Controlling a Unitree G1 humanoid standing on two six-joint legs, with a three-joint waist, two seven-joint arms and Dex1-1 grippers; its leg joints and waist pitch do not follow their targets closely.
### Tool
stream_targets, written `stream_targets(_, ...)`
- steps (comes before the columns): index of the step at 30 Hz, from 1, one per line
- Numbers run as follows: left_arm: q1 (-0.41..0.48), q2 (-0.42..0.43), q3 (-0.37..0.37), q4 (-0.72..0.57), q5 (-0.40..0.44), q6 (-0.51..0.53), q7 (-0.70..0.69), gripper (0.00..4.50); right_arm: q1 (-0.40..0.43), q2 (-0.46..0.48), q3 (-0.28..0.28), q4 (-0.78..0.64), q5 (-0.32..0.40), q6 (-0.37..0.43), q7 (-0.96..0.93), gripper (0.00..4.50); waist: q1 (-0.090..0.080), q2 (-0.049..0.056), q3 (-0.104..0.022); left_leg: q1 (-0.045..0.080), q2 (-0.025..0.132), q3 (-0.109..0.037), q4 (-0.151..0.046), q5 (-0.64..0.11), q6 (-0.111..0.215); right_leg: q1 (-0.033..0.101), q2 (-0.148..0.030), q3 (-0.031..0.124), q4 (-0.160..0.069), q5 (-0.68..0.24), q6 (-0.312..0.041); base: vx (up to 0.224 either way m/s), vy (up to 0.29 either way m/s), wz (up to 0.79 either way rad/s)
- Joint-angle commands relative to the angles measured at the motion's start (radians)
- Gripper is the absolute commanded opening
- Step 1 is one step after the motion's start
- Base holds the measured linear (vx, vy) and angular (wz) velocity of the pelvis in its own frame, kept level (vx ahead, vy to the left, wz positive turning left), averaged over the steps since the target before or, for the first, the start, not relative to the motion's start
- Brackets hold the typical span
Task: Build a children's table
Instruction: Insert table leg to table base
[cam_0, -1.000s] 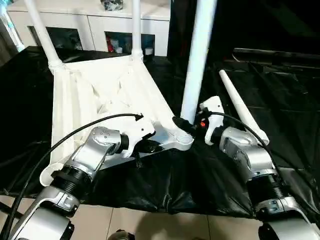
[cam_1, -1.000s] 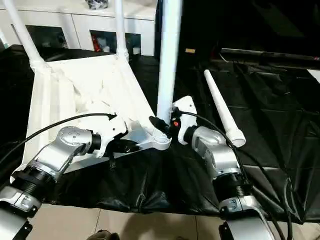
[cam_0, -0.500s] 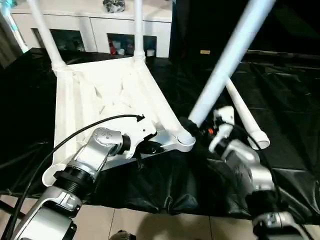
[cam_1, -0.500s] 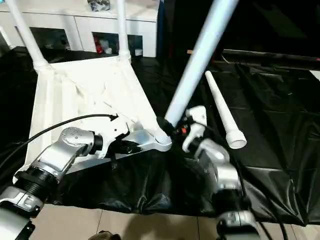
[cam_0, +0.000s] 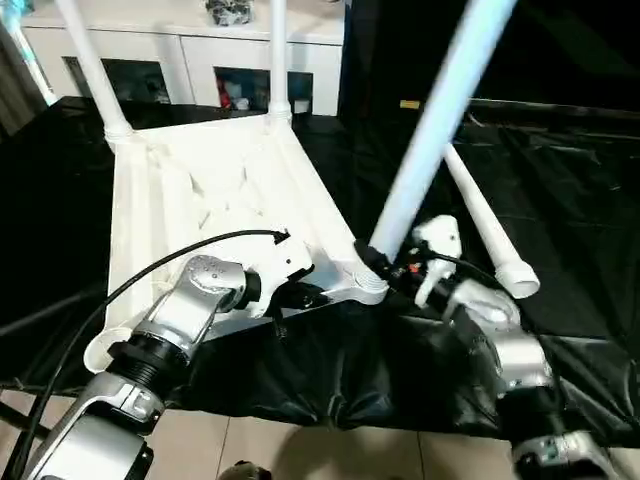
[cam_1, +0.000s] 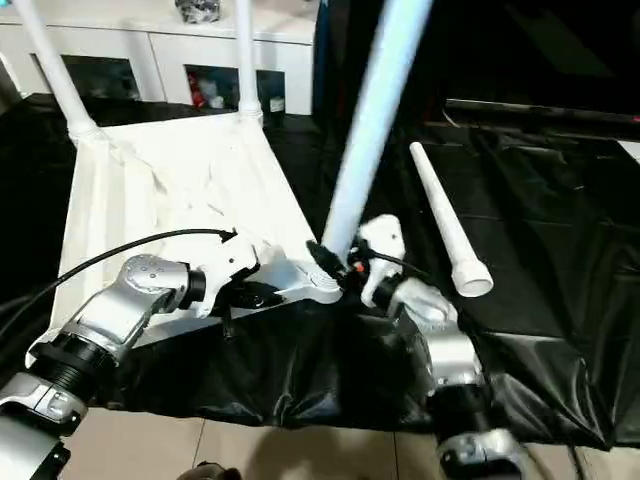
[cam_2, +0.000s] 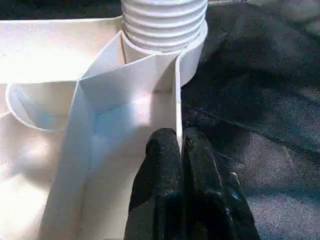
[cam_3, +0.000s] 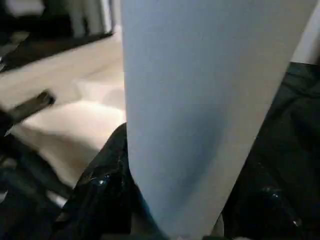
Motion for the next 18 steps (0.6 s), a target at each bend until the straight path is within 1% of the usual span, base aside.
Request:
stream_targets(1, -0.016, -0.007, 0.009, -0.011, -0.005, -0.04, -0.018, 0.0, 0.031, -0.004, 0.062, 0.047, -0.029, 0.057, 0.061, 1.9, -0.007, -0.014, -0.059, 0.039, 0.054, -0.035, -0.083, -0.393, -0.033, 0.012, -0.059, 0.039, -0.1, -0.403, -0.168, 0.0, 0.0, 0.0)
stream_targets(2, -0.017, -0.005, 0.009, -0.011, -0.004, -0.041, -0.02, 0.0, 0.032, -0.006, 0.064, 0.046, -0.03, 0.058, 0.065, 1.9, -0.005, -0.01, -0.06, 0.039, 0.055, -0.037, -0.084, -0.388, -0.032, 0.013, -0.061, 0.04, -0.099, -0.402, -0.168, 0.0, 0.0, 0.0)
stream_targets(3, -0.017, -0.002, 0.008, -0.012, -0.008, -0.054, -0.034, 0.0, 0.035, -0.009, 0.066, 0.045, -0.028, 0.062, 0.076, 1.9, -0.006, -0.013, -0.059, 0.037, 0.055, -0.036, -0.085, -0.382, -0.03, 0.012, -0.06, 0.04, -0.1, -0.393, -0.168, 0.0, 0.0, 0.0)
stream_targets(8, -0.014, 0.026, -0.009, -0.025, -0.017, -0.089, -0.108, 0.0, 0.05, -0.03, 0.085, 0.03, -0.015, 0.062, 0.151, 1.9, -0.005, -0.01, -0.061, 0.038, 0.057, -0.036, -0.087, -0.377, -0.028, 0.014, -0.058, 0.039, -0.096, -0.346, -0.179, 0.0, 0.0, 0.0)
stream_targets(9, -0.011, 0.039, -0.016, -0.03, -0.024, -0.11, -0.149, 0.0, 0.052, -0.039, 0.09, 0.022, 0.001, 0.072, 0.187, 1.9, -0.004, -0.006, -0.062, 0.039, 0.057, -0.036, -0.088, -0.38, -0.027, 0.015, -0.058, 0.039, -0.095, -0.339, -0.182, 0.0, 0.0, 0.0)
stream_targets(11, -0.011, 0.058, -0.027, -0.031, -0.031, -0.121, -0.202, 0.0, 0.051, -0.055, 0.098, 0.017, 0.015, 0.08, 0.237, 1.9, -0.005, -0.008, -0.062, 0.039, 0.057, -0.036, -0.089, -0.378, -0.026, 0.017, -0.057, 0.038, -0.094, -0.329, -0.184, 0.0, 0.0, 0.0)
stream_targets(12, -0.011, 0.061, -0.029, -0.03, -0.033, -0.125, -0.215, 0.0, 0.05, -0.058, 0.1, 0.016, 0.019, 0.083, 0.249, 1.9, -0.004, -0.006, -0.062, 0.04, 0.059, -0.035, -0.089, -0.374, -0.024, 0.015, -0.057, 0.039, -0.092, -0.311, -0.193, 0.0, 0.0, 0.0)
stream_targets(13, -0.013, 0.076, -0.035, -0.029, -0.042, -0.133, -0.265, 0.0, 0.051, -0.071, 0.107, 0.007, 0.035, 0.098, 0.292, 1.9, -0.003, -0.004, -0.062, 0.041, 0.058, -0.035, -0.089, -0.378, -0.025, 0.015, -0.057, 0.039, -0.092, -0.309, -0.196, 0.0, 0.0, 0.0)
stream_targets(15, -0.016, 0.093, -0.042, -0.025, -0.053, -0.149, -0.333, 0.0, 0.056, -0.089, 0.124, -0.005, 0.04, 0.105, 0.352, 1.9, -0.003, -0.002, -0.063, 0.041, 0.059, -0.036, -0.091, -0.385, -0.031, 0.017, -0.056, 0.038, -0.09, -0.294, -0.205, 0.0, 0.0, 0.0)
stream_targets(16, -0.019, 0.102, -0.045, -0.021, -0.055, -0.149, -0.36, 0.0, 0.061, -0.097, 0.134, -0.011, 0.034, 0.105, 0.375, 1.9, -0.002, 0.003, -0.063, 0.044, 0.06, -0.035, -0.092, -0.389, -0.035, 0.016, -0.056, 0.038, -0.088, -0.282, -0.209, 0.0, 0.0, 0.0)
stream_targets(17, -0.019, 0.102, -0.045, -0.021, -0.055, -0.149, -0.36, 0.0, 0.061, -0.097, 0.134, -0.011, 0.034, 0.105, 0.375, 1.9, -0.003, 0.0, -0.064, 0.044, 0.06, -0.034, -0.092, -0.392, -0.037, 0.015, -0.055, 0.038, -0.088, -0.273, -0.213, 0.0, 0.0, 0.0)
stream_targets(18, -0.025, 0.12, -0.059, -0.012, -0.047, -0.161, -0.402, 0.0, 0.07, -0.109, 0.152, -0.019, 0.028, 0.107, 0.41, 1.9, -0.002, 0.001, -0.063, 0.043, 0.059, -0.035, -0.092, -0.394, -0.037, 0.017, -0.055, 0.038, -0.086, -0.266, -0.22, 0.0, 0.0, 0.0)
